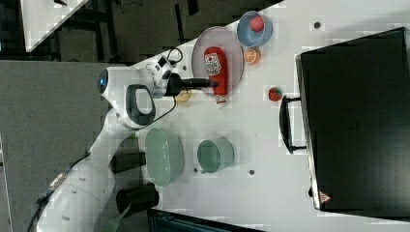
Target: Pick ketchup from plate and place it on table.
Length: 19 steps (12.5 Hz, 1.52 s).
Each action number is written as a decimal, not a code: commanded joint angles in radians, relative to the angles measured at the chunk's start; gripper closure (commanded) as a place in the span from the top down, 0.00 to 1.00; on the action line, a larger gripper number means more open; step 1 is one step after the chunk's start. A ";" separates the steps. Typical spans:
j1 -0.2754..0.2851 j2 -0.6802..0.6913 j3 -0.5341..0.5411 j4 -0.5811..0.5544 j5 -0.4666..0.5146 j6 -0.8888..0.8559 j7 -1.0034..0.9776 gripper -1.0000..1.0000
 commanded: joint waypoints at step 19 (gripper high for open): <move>0.004 0.128 -0.016 0.086 -0.016 0.309 -0.023 0.62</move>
